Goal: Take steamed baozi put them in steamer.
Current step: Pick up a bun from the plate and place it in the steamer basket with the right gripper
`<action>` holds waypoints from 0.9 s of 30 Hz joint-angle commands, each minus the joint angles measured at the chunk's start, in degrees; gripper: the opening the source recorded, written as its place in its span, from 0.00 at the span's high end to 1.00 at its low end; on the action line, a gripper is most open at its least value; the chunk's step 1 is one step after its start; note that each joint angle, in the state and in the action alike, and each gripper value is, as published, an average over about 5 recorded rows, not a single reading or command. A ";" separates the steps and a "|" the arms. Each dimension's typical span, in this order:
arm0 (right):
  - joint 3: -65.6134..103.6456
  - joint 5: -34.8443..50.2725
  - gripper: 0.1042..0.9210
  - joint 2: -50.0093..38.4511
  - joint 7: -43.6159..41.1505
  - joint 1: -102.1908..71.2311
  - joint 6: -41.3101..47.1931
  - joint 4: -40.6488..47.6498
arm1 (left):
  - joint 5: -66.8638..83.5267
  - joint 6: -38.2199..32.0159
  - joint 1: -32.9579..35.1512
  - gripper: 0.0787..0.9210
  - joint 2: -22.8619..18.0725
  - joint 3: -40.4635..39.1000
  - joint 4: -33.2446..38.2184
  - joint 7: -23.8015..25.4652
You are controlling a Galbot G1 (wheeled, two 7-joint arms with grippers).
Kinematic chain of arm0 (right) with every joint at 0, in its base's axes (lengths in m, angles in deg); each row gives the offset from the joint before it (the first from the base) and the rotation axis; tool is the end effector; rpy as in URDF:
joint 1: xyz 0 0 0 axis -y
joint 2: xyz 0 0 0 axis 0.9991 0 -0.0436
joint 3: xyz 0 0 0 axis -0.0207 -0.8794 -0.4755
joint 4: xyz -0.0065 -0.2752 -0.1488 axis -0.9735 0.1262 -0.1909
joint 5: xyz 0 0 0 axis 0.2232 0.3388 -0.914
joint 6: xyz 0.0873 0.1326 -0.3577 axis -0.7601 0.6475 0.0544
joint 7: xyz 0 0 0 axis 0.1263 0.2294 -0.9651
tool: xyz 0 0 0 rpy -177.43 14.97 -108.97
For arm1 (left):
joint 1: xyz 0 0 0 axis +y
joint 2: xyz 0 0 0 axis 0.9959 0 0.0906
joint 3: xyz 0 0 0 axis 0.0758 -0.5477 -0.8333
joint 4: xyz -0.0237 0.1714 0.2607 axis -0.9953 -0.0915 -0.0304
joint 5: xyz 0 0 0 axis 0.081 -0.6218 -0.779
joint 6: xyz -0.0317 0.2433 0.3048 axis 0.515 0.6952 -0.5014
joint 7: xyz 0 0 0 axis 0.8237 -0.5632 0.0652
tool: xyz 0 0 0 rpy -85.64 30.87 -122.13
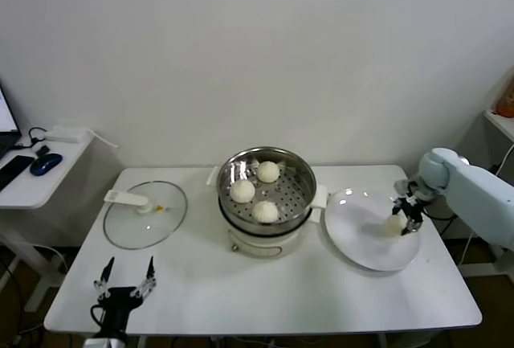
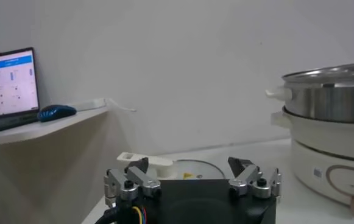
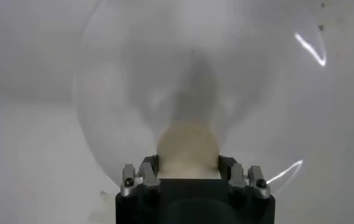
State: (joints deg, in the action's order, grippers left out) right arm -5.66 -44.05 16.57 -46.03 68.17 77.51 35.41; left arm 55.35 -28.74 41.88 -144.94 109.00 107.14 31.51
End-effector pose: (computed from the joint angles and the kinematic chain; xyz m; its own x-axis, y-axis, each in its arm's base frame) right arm 0.5752 -0.2106 -0.2071 -0.0898 -0.0117 0.9959 -0.9916 -0.0928 -0.0905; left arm 0.1868 0.0849 -0.3399 -0.9852 -0.1294 0.1122 -0.1106 0.9808 0.1606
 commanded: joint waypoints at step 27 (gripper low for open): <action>-39.81 54.77 0.35 17.88 4.14 41.57 18.12 -12.27 | -2.99 -2.25 -0.85 0.12 0.70 -2.10 1.54 -0.04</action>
State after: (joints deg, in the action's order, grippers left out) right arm -37.85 -1.13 25.91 -42.65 102.09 92.85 24.53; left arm 52.34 -31.24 41.26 -144.82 107.09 108.34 31.51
